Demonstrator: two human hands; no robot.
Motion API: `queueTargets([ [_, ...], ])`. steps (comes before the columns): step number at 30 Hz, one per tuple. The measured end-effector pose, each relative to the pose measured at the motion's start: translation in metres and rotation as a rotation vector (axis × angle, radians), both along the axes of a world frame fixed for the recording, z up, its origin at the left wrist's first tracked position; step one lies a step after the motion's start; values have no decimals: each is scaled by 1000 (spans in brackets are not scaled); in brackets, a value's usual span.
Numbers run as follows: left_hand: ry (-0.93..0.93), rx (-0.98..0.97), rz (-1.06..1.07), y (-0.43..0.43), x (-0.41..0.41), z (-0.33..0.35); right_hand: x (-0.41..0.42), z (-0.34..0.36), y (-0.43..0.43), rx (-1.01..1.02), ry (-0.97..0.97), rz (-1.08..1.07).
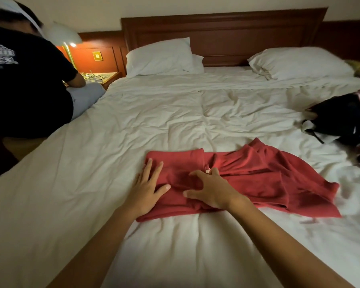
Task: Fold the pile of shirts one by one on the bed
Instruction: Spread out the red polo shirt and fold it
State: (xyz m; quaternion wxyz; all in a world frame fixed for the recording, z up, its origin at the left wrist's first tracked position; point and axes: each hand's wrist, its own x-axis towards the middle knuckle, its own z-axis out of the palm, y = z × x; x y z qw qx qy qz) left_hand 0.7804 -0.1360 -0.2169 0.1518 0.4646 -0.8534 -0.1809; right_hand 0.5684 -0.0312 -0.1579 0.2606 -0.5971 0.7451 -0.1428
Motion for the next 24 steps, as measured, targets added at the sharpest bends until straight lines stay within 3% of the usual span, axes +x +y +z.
queueTargets([
  [3,131,62,-64,9,12,9,-13,-5,16,-100,-20,60],
  [5,218,117,-173,19,24,18,-22,-6,23,-188,-86,-28],
  [9,121,151,-311,34,43,32,-36,0,28,-261,-123,-121],
  [14,79,220,-319,34,53,38,-41,3,32,-44,85,132],
  [16,29,240,-305,31,49,43,-39,2,26,-137,157,122],
  [19,124,91,-176,22,28,51,-35,1,0,-347,121,-70],
  [21,162,-11,-105,8,7,50,-32,-3,-27,-296,63,-167],
  [24,20,2,-15,-17,-23,41,-32,-17,-63,-167,119,-265],
])
